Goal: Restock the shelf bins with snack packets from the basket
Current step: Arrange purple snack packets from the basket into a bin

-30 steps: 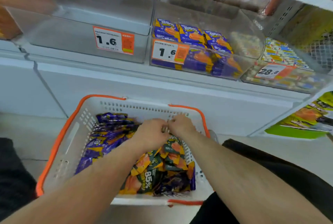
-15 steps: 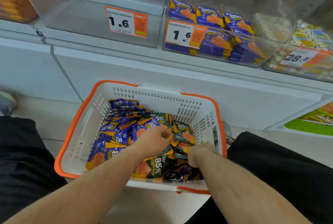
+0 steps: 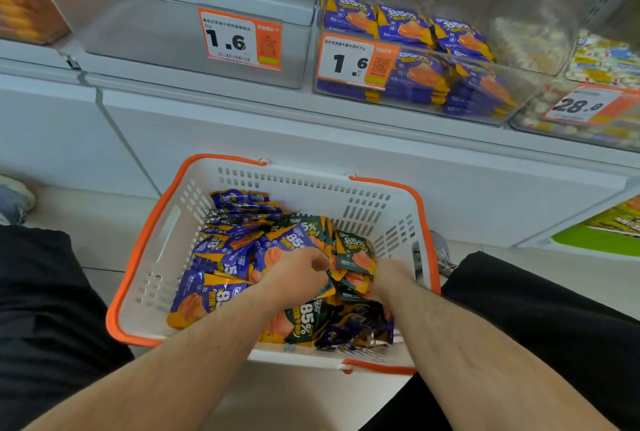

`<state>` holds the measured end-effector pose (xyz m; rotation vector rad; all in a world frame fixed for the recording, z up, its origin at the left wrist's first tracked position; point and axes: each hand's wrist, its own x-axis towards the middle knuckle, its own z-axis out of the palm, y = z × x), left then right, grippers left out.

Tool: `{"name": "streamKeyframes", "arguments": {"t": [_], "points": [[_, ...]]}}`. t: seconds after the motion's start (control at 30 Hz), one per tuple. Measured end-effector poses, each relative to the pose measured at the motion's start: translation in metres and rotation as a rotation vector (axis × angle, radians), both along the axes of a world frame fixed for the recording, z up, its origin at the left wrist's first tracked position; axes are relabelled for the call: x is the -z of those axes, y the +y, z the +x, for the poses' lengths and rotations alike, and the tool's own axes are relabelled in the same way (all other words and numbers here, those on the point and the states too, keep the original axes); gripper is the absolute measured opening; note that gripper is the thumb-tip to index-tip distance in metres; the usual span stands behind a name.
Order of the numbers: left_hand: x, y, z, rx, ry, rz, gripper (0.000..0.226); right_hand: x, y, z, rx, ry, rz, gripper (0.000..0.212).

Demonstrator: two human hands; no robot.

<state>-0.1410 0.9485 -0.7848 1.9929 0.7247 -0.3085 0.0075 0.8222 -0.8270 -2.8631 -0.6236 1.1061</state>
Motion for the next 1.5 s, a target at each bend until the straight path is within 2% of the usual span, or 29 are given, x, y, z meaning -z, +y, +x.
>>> {"name": "streamKeyframes", "arguments": {"t": [0.07,0.1,0.2,0.3,0.4,0.53,0.57,0.63,0.7,0.8,0.93,1.07,1.27,1.33,1.37,1.43,1.5], "points": [[0.001,-0.001,0.002,-0.014,-0.01,-0.022,0.029,-0.025,0.009,0.012,0.054,-0.092,-0.071,0.014],[0.0,-0.002,0.004,-0.032,-0.015,-0.048,0.027,-0.041,0.014,0.02,0.014,-0.138,-0.097,0.017],[0.002,-0.01,0.01,-0.177,-0.034,-0.201,0.026,-0.081,0.032,0.042,-0.086,-0.094,-0.074,0.033],[-0.001,-0.013,0.018,-0.392,0.0,-0.41,0.038,-0.119,0.041,0.06,0.045,0.059,0.151,0.037],[-0.012,-0.006,0.019,-0.496,0.029,-0.626,0.033,-0.144,0.046,0.056,0.17,0.235,0.363,0.049],[-0.024,0.002,0.02,-0.663,-0.145,-1.062,0.051,-0.163,0.055,0.04,0.205,0.414,0.496,0.057],[-0.029,0.003,0.021,-0.713,-0.231,-1.143,0.045,-0.164,0.056,0.038,0.198,0.453,0.503,0.064],[-0.036,0.007,0.024,-0.81,-0.393,-1.176,0.032,-0.165,0.057,0.031,0.16,0.49,0.498,0.075],[-0.042,0.013,0.027,-0.848,-0.502,-1.093,0.032,-0.166,0.058,0.025,0.106,0.43,0.483,0.081],[-0.058,0.019,0.028,-0.801,-0.578,-0.984,0.031,-0.168,0.062,0.017,0.004,0.245,0.494,0.089],[-0.084,0.026,0.039,-0.743,-0.671,-0.813,0.028,-0.179,0.066,-0.002,-0.129,-0.099,0.693,0.081],[-0.125,0.035,0.056,-0.676,-0.773,-0.607,0.026,-0.194,0.07,-0.012,-0.187,-0.286,0.843,0.089],[-0.181,0.049,0.081,-0.51,-0.803,-0.385,0.024,-0.228,0.075,-0.002,-0.142,-0.465,1.029,0.069],[-0.193,0.054,0.091,-0.451,-0.811,-0.299,0.014,-0.24,0.076,0.006,-0.121,-0.505,1.059,0.063],[-0.2,0.056,0.094,-0.41,-0.832,-0.229,0.011,-0.246,0.076,0.01,-0.093,-0.515,1.063,0.06],[-0.211,0.067,0.101,-0.324,-0.943,0.053,0.038,-0.257,0.079,0.023,-0.026,-0.521,1.069,0.05],[-0.224,0.089,0.109,-0.318,-1.045,0.496,0.05,-0.268,0.084,0.043,0.067,-0.532,1.089,0.051]]}}
